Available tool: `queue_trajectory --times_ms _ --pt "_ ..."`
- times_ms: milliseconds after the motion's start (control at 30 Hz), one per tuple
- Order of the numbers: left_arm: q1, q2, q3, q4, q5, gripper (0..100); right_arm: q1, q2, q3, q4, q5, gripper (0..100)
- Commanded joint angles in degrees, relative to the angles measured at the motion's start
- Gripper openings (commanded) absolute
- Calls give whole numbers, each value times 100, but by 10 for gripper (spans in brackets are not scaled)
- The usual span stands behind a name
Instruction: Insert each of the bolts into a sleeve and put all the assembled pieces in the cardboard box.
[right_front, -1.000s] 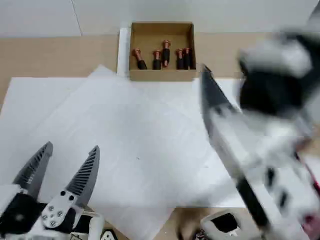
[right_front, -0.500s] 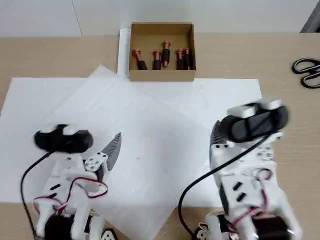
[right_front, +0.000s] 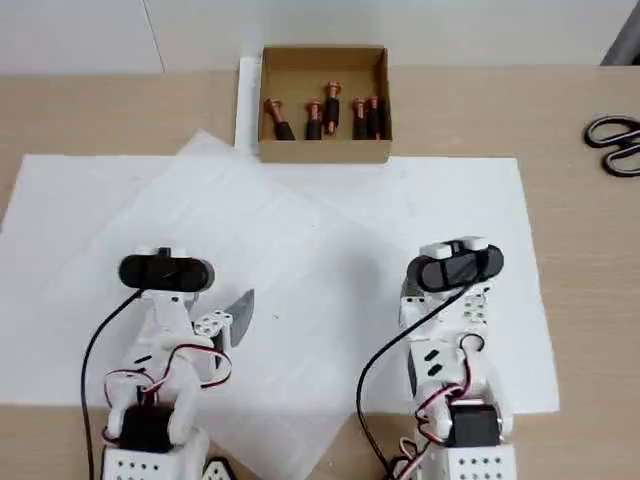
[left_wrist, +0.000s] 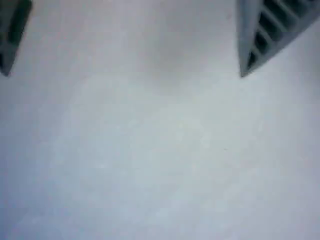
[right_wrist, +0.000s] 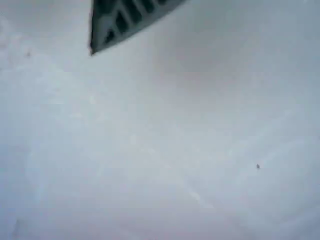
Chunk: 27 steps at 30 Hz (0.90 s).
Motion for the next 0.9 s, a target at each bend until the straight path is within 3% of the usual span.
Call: queue_trajectory --times_ms 0,133,300,867 --pt "0 -62 -31 -141 9 273 -4 -66 53 -119 35 210" --pt "-9 -62 -22 -141 -9 273 31 -13 62 -40 53 210" --pt "-9 -62 -22 -141 -9 273 4 -84 35 1262 62 210" --pt "-9 -62 -22 -141 -9 273 4 -198 35 1314 62 210"
